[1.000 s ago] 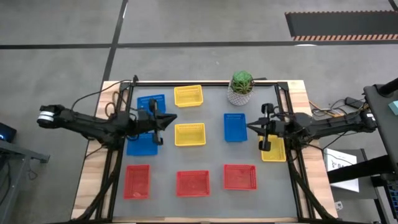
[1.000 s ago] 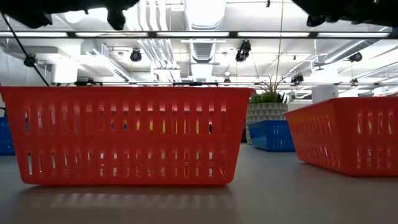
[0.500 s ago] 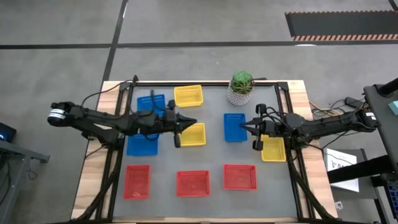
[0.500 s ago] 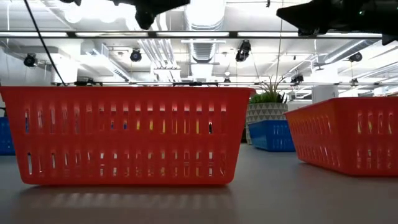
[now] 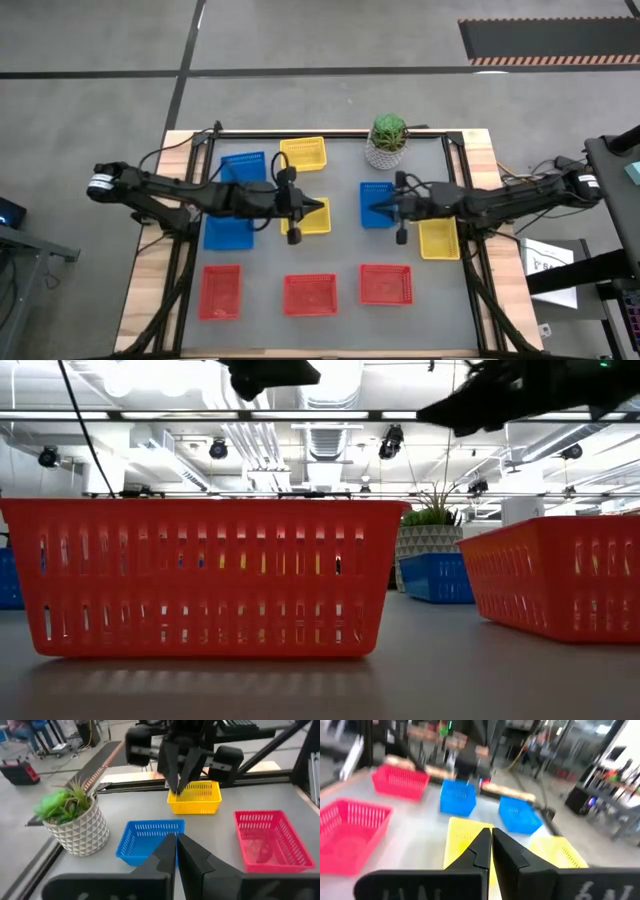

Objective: Stack baskets by color
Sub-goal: Stack the bottom yellow basket on top of the top yellow basket

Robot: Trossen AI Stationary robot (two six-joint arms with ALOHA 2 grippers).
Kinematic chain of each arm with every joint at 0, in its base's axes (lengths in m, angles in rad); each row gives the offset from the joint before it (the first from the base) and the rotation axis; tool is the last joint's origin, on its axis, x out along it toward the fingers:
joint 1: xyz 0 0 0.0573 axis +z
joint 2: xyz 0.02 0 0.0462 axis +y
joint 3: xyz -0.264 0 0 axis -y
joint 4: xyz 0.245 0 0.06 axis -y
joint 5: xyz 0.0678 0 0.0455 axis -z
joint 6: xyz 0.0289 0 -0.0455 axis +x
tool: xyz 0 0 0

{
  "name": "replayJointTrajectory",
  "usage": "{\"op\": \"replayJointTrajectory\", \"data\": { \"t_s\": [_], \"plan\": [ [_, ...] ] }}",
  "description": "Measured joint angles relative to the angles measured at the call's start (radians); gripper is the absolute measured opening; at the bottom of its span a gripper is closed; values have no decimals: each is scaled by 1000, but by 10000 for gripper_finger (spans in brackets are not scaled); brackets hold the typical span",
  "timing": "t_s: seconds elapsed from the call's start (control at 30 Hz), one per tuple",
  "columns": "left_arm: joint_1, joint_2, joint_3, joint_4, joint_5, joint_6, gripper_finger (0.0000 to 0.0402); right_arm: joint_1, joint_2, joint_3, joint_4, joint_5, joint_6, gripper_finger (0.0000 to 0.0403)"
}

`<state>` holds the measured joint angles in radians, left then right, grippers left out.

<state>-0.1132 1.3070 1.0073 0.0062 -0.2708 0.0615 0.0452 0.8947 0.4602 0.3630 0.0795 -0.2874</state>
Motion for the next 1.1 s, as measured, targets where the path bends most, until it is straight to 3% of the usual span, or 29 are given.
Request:
{"op": "replayJointTrajectory", "data": {
  "t_s": [0.23,0.5,0.87,1.1],
  "plan": [
    [-29,-43,0,15,-69,201,0,0,205,190,-127,-1,-3,9],
    [-38,-119,-57,13,-83,332,0,3,379,452,-469,-1,8,9],
    [-39,-386,-306,187,-84,340,0,5,599,754,-693,-1,43,9],
    [-40,-569,-425,198,-84,313,0,5,748,936,-808,-1,51,9]
  ]
}}
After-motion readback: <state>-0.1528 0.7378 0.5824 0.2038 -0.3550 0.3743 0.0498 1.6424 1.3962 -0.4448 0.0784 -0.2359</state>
